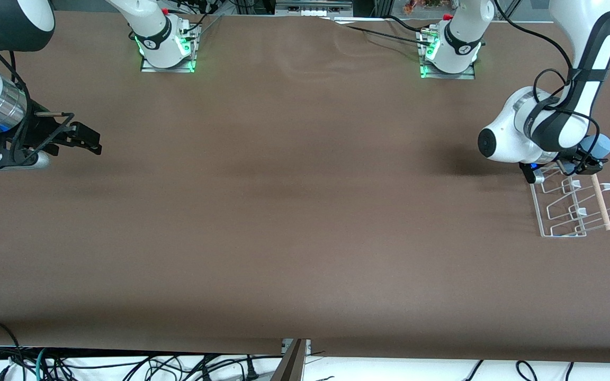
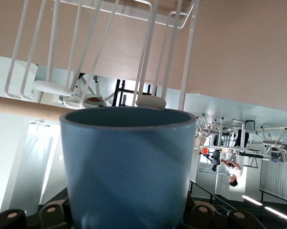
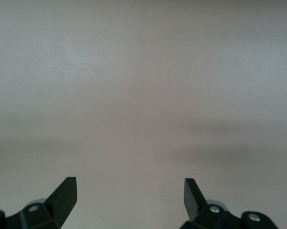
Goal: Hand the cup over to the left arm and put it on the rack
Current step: 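Carry the blue cup with the left gripper over the wire rack, then lower the blue cup onto the rack and open the left gripper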
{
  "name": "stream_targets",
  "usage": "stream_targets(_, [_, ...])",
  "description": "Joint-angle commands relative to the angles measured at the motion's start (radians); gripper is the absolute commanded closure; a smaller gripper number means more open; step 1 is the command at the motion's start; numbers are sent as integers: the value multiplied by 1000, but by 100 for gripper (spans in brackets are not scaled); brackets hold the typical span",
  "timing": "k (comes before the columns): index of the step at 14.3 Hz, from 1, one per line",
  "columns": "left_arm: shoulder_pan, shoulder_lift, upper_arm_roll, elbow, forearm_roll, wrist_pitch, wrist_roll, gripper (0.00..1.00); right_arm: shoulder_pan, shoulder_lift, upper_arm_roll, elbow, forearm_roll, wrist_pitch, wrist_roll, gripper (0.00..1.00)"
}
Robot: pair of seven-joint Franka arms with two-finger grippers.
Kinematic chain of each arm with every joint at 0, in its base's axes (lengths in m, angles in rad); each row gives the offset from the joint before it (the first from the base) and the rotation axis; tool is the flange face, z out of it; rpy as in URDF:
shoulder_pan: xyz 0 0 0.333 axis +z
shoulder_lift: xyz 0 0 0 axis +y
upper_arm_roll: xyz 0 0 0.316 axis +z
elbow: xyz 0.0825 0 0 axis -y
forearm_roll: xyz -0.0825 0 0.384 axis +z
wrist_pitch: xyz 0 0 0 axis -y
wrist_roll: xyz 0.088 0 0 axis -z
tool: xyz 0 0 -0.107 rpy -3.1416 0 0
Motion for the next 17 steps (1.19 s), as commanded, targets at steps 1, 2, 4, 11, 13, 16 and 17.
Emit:
stream_targets(1, [9, -8, -7, -19, 49, -12, -17, 91, 10, 5, -7, 23, -16, -13, -18, 1])
stream_targets(2, [9, -8, -7, -27, 49, -12, -17, 85, 10, 5, -5, 27, -16, -13, -16, 1])
stream_targets(4, [9, -6, -8, -27, 51, -9, -18, 1, 10, 5, -5, 29, -14, -15, -18, 1])
stream_targets(11, [9, -14, -10, -4, 37, -6, -21, 0, 11, 5, -5, 29, -14, -15, -18, 1])
stream_targets(13, [9, -40, -11, 13, -2, 0, -21, 0, 11, 5, -5, 29, -14, -15, -18, 1])
stream_targets(16, [4, -52, -11, 148, -362, -10, -23, 0, 13, 5, -4, 38, -13, -16, -19, 1])
stream_targets(17, [7, -51, -10, 195, -488, -9, -23, 0, 23, 3, -5, 43, -13, -26, -18, 1])
